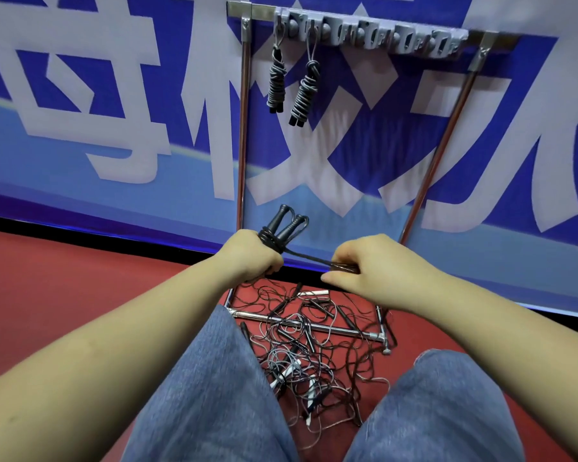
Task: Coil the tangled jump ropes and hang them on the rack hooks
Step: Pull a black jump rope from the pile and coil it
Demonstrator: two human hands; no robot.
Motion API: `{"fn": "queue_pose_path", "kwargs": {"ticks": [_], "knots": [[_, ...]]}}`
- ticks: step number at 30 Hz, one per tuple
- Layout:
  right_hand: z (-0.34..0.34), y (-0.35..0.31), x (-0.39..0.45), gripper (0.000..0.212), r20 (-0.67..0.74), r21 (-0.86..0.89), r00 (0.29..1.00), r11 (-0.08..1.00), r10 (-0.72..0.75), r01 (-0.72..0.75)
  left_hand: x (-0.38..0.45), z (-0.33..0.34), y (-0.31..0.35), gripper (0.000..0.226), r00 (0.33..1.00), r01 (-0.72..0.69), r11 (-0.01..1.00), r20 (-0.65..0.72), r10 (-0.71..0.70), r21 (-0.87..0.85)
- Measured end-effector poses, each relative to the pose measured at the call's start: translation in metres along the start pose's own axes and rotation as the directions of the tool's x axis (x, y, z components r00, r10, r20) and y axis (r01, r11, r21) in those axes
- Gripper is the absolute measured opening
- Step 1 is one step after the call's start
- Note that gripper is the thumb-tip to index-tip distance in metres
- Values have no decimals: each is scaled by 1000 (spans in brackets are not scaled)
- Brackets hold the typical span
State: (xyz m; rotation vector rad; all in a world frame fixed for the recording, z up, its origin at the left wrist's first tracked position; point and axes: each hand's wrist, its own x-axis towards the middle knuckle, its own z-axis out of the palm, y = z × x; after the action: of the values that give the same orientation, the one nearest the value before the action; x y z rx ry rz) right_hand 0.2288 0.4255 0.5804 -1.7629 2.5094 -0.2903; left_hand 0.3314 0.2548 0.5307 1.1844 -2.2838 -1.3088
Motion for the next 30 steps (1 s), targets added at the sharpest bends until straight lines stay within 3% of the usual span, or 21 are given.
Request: {"fn": "queue_pose_path", "kwargs": {"ticks": [2, 5, 8, 11, 14, 16, 18, 21, 23, 26, 28, 30], "knots": [[-8, -11, 1, 23, -6, -188, 993, 976, -117, 114, -1, 5, 4, 11, 999, -34, 976, -13, 37, 216], [-22, -14, 9, 25, -35, -279, 975, 939, -218, 200, -10, 12, 16, 9, 992, -119, 867, 104, 78, 484], [-36, -5, 17, 25, -12, -204, 977, 957, -214, 207, -21, 14, 27, 11, 958, -255, 741, 264, 108, 622], [-40, 9, 25, 25, 3, -24, 982, 982, -186, 186, -32, 11, 37, 14, 899, -412, 650, 403, 173, 638], [-37, 22, 29, 19, 81, 203, 987, 972, -136, 117, -42, 10, 46, 15, 828, -536, 619, 499, 256, 573], [-34, 29, 27, 16, 128, 416, 989, 909, -80, 20, -46, 10, 48, 15, 793, -579, 654, 525, 310, 488], [-27, 35, 22, 15, 195, 625, 980, 775, -46, -88, -50, 8, 50, 22, 771, -594, 707, 524, 362, 385], [-7, 41, 18, 20, 265, 853, 963, 479, -53, -208, -52, 6, 49, 24, 767, -549, 812, 506, 394, 199], [7, 39, 16, 34, 273, 911, 961, 332, -36, -246, -51, 6, 46, 28, 789, -475, 877, 472, 392, 66], [23, 25, 12, 34, 246, 945, 967, 209, 58, -253, -46, 9, 40, 29, 842, -334, 938, 418, 342, -94], [33, 17, 9, 34, 218, 938, 968, 247, 124, -243, -44, 10, 38, 24, 877, -250, 955, 380, 294, -163], [42, 14, 5, 41, 194, 869, 969, 431, 153, -242, -39, 10, 38, 18, 912, -162, 959, 335, 236, -234]]}}
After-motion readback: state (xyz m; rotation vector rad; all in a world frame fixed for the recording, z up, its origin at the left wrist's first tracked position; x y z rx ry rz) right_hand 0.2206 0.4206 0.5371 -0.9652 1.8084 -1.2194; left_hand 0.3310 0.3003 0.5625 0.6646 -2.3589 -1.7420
